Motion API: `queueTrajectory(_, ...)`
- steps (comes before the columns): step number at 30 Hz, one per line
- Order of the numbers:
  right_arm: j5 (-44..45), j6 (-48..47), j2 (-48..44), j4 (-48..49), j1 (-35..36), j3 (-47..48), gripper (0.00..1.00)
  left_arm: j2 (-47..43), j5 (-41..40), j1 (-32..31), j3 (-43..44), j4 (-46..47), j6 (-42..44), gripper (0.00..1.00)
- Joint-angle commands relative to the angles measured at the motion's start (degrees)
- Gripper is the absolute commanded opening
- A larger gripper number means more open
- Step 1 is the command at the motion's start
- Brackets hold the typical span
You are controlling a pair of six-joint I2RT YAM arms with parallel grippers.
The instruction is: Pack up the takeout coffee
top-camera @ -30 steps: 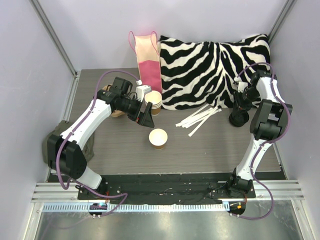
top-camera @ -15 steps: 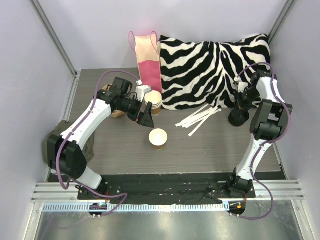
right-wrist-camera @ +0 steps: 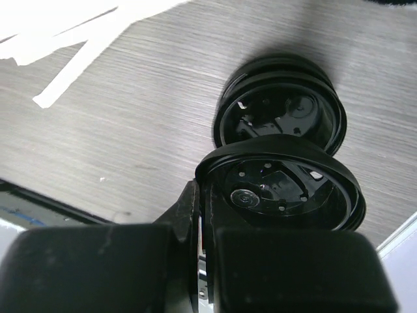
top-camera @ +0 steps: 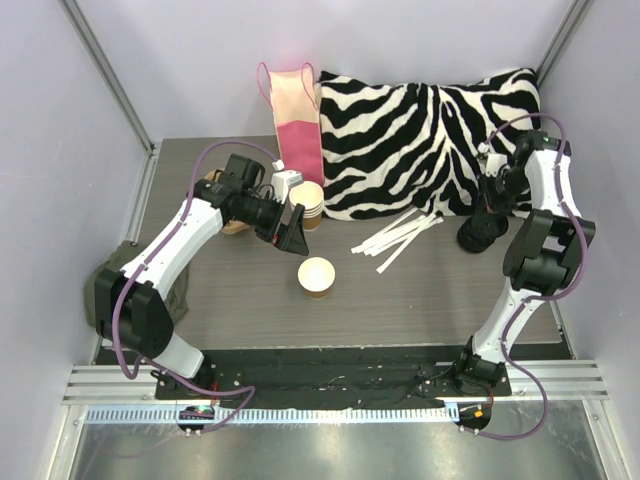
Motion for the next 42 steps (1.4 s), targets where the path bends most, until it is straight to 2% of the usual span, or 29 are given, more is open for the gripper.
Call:
queueTrajectory(1, -8.59, -1.49, -3.22, -7.13, 1.32, 7.48, 0.01, -2.50, 1.04, 0.13, 1.91, 1.55, -0.59, 1.00)
queueTrajectory(5, -20.02, -1.41, -4.35, -13.13, 7.11, 14.95, 0.01, -6.81, 2.96, 0.40, 1.39, 4.89, -0.77, 1.00)
queueTrajectory(9, -26.63, -1.06, -9.53, -12.97, 17.04, 14.01, 0.01, -12.26, 6.29, 0.40, -0.01, 9.20, 2.82, 1.00)
queueTrajectory(10, -28.29, -0.97, -10.50, -12.53, 21.67, 11.74, 0.01, -12.96, 7.18, 0.40, -0.28, 9.46, 4.66, 0.99)
queueTrajectory(13, -30.93, -1.67, -13.58, -13.23, 27.67, 6.82, 0.01, -16.13, 8.50, 0.22, -1.77, 10.87, 11.34, 1.00)
queueTrajectory(16, -34.98, -1.67, -15.69, -13.23, 30.93, 3.03, 0.01, -19.73, 9.39, -0.92, -3.18, 11.22, 21.53, 1.00)
queueTrajectory(19, -38.58, -1.76, -17.89, -13.14, 33.04, -2.67, 0.01, -23.68, 13.42, -3.02, -5.28, 8.85, 37.34, 1.00)
queueTrajectory(25, -42.19, -3.08, -21.23, -13.05, 41.31, -11.30, 0.01, -27.30, 6.85, -13.48, -8.28, 9.47, 50.44, 1.00)
queueTrajectory(32, -42.99, -3.60, -20.62, -13.14, 45.18, -10.35, 0.01, -26.15, 0.52, -22.97, -11.44, 12.97, 55.47, 1.00)
queueTrajectory(40, -40.70, -4.31, -20.36, -13.14, 49.22, -9.73, 0.01, -25.80, -5.63, -27.20, -16.18, 23.17, 56.71, 0.99)
queueTrajectory(42, -40.70, -4.31, -20.09, -13.14, 49.58, -9.56, 0.01, -25.63, -6.52, -28.16, -17.06, 25.28, 56.71, 0.97)
